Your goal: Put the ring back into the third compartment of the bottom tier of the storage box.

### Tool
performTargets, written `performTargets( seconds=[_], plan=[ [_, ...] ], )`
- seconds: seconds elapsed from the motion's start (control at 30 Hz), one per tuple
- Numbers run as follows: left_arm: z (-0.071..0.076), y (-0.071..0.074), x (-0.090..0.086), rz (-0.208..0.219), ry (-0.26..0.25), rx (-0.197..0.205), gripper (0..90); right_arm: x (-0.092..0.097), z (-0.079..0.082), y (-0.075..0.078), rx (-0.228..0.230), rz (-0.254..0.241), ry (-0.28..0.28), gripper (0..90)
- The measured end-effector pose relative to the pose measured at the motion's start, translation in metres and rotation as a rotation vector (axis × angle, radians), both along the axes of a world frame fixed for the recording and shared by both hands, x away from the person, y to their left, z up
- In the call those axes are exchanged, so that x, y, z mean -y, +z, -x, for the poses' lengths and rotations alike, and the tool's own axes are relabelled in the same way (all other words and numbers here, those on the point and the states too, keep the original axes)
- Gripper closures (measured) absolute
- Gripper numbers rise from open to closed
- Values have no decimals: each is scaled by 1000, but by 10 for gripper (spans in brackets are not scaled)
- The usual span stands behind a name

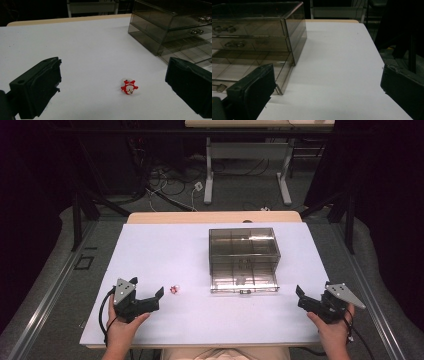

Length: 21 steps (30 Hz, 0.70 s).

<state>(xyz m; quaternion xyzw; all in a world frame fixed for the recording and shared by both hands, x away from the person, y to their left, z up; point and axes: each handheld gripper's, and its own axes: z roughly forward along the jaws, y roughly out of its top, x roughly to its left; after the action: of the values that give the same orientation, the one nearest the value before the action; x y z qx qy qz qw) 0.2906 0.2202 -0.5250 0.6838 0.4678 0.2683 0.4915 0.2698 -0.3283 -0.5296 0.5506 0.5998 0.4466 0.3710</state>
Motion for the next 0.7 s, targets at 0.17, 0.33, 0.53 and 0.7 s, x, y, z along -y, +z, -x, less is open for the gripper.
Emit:
performTargets(
  seconds=[0.17, 0.33, 0.53, 0.7],
  plan=[
    [-1, 0, 2, 13, 1, -3, 3, -2, 5, -1, 9, 7, 8, 0],
    [-1, 1, 5, 31, -2, -11, 3, -5, 4, -3, -1, 13, 9, 0],
    [-1, 2, 9, 43, -17, -20, 3, -7, 5, -3, 0, 12, 12, 9],
    [-2, 3, 13, 38, -20, -25, 3, -11, 6, -4, 6, 23, 30, 15]
  ],
)
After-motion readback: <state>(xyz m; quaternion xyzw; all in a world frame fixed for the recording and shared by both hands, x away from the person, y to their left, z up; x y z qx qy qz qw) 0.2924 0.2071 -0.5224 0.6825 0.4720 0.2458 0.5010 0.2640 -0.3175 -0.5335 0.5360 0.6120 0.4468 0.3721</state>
